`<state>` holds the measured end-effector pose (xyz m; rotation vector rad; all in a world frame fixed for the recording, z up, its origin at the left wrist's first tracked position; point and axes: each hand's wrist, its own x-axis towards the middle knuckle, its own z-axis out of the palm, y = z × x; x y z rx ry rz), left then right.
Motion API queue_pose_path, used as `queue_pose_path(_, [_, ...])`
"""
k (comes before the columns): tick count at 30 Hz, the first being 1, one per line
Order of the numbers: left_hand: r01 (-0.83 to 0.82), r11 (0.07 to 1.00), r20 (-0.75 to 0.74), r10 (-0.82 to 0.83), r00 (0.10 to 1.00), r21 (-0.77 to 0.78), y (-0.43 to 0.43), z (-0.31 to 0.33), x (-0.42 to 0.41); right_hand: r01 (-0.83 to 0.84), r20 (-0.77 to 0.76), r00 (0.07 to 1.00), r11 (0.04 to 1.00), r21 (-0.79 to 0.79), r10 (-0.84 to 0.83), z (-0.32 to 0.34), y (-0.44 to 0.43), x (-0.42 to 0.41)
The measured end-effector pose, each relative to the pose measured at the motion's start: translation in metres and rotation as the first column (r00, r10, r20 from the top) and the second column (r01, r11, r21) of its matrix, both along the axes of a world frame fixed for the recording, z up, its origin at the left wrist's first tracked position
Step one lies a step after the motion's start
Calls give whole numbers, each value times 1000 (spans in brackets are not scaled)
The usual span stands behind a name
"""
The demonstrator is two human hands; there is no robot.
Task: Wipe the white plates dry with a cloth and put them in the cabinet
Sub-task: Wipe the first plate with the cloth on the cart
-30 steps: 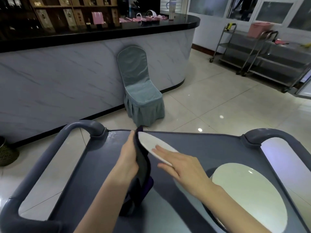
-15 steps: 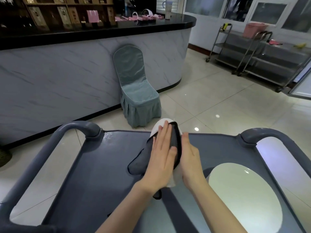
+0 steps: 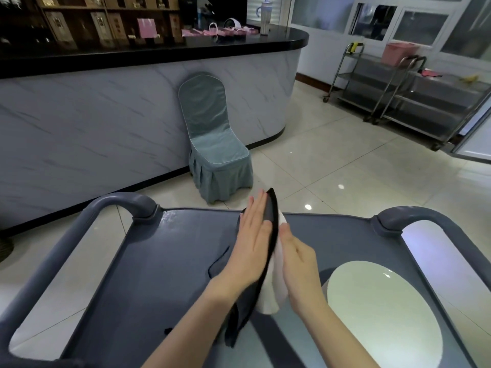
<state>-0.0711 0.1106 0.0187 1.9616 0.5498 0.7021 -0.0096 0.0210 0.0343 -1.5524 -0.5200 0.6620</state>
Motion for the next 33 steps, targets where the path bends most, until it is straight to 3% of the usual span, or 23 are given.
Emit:
queue_pose_path(3, [-13,995,-26,11,1000,-96,22,-7,-2,16,-46,999,1000,14,-16,2,-8,0])
queue_pose_path(6, [-38,995,-33,35,999,-91,24,-21,-19,101,-214,972,995,22,-95,10,-12,19])
queue_pose_path(9, [-35,997,-39,33,999,-65,13,-37,-36,112,-278,956,993,35,-98,14,-15,36])
queue_pose_path(14, [20,980,-83,-3,997,199,-21,-51,-45,162,-424,898,984,80,-114,9,-12,38])
queue_pose_path(20, [-111,994,-25,111,993,2,7,-45,-45,138,-429,901,982,128,-71,9,-13,32])
queue_pose_path(22, [-134,991,-3,134,991,4,2,-45,-46,179,-445,889,975,128,-104,13,-12,36])
queue_pose_path(28, [-100,938,-66,129,989,332,-44,-54,-35,258,-519,841,956,138,-152,21,3,25])
queue_pose_path(33, [35,882,-129,29,991,470,-40,-19,-14,163,-441,894,973,165,-75,8,0,2])
